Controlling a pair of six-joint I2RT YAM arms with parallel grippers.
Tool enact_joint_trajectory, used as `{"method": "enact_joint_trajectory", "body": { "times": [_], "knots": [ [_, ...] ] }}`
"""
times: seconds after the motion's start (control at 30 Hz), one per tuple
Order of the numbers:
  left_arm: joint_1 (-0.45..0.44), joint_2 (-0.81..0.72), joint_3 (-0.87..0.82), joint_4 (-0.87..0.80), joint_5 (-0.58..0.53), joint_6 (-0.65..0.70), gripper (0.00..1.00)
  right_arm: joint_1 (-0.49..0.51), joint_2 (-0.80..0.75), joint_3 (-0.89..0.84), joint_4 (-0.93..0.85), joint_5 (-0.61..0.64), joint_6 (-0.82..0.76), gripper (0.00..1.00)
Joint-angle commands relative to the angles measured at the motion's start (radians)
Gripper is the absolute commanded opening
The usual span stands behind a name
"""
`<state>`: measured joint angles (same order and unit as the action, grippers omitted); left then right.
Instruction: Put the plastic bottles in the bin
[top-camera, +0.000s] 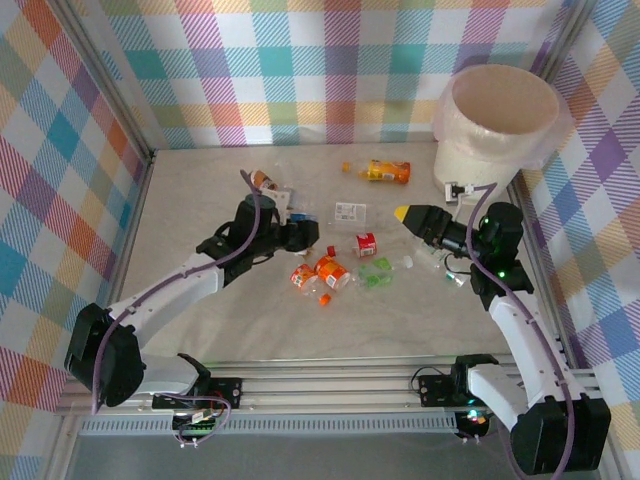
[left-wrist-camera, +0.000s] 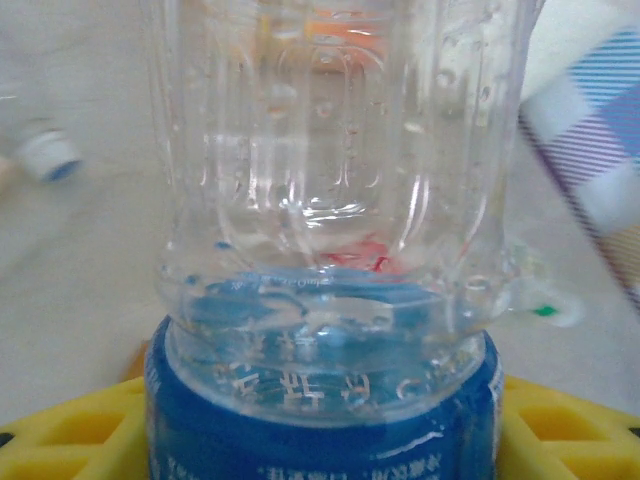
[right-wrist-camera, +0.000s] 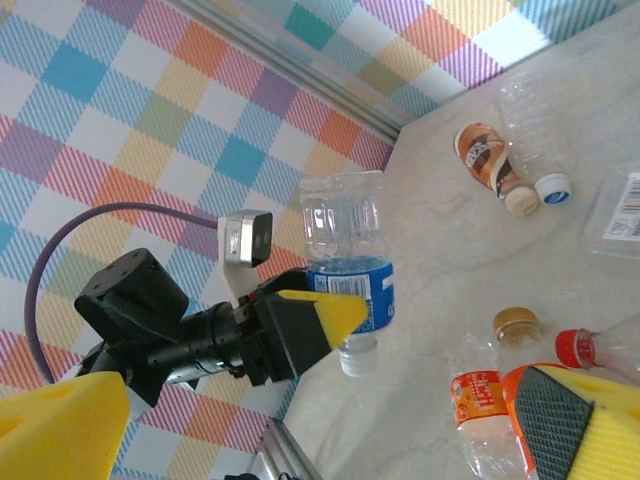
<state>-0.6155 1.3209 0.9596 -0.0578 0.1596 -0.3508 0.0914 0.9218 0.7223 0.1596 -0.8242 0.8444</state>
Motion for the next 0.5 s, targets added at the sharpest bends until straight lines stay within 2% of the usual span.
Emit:
{"method": "enact_joint_trajectory", "body": {
  "times": [0.0,0.17,0.33,0.47],
  "knots": [
    [-0.044,-0.009,0.002,0.185,0.101,-0.081,0.52,0.026,-0.004,0.027,0.06,-0.023,-0.032,1.0],
    [-0.103,0.034,0.052,0.235,0.208,-0.098,0.52,0.062,-0.017,0.036,0.094,-0.048,-0.057,1.0],
    [-0.142,0.098,0.111,0.302,0.357,-0.116,0.52,0.092,-0.037,0.081,0.051,-0.049,-0.149,1.0],
    [-0.171,0.136,0.151,0.366,0.446,-0.12,0.52,0.104,-0.029,0.135,0.02,-0.07,-0.154,1.0]
  ]
}}
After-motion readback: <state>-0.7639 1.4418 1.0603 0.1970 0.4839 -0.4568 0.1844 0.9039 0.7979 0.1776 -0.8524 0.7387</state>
